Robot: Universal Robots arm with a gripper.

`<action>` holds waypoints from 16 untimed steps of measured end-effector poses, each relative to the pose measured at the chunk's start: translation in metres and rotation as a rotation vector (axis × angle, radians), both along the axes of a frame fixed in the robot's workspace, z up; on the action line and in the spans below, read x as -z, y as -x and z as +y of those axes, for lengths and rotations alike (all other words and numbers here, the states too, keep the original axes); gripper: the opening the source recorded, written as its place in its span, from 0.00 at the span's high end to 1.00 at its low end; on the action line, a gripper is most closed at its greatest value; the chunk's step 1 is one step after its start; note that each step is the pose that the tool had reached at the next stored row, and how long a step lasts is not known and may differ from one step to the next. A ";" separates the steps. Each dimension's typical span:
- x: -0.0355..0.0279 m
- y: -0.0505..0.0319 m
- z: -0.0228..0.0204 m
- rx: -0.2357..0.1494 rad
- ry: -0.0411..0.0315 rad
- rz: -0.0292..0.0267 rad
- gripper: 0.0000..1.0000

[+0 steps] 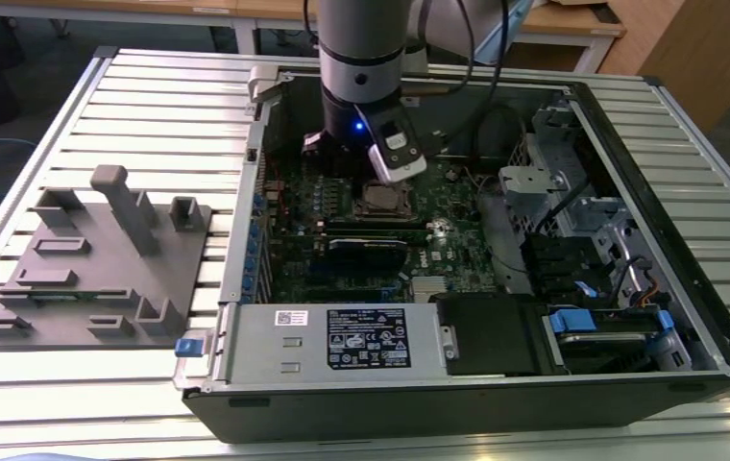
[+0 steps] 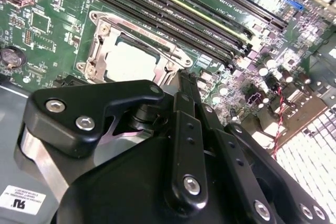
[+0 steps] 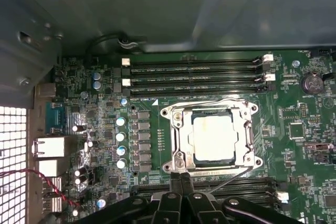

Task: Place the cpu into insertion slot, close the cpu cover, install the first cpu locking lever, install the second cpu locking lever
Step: 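Install the second cpu locking lever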

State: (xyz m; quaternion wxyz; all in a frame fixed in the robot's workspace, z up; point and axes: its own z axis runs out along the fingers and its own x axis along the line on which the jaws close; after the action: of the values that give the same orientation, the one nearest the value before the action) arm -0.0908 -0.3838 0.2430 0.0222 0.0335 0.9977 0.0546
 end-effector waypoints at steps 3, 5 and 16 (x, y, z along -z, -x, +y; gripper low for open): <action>-0.0040 0.0000 0.0001 0.000 0.0001 0.0000 0.89; -0.0068 0.0000 0.0001 0.000 0.0001 0.0000 0.89; -0.0088 -0.0130 -0.0018 0.007 0.0001 0.0005 0.89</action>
State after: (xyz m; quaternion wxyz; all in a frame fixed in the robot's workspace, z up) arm -0.0777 -0.3856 0.2518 0.0222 0.0369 0.9976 0.0545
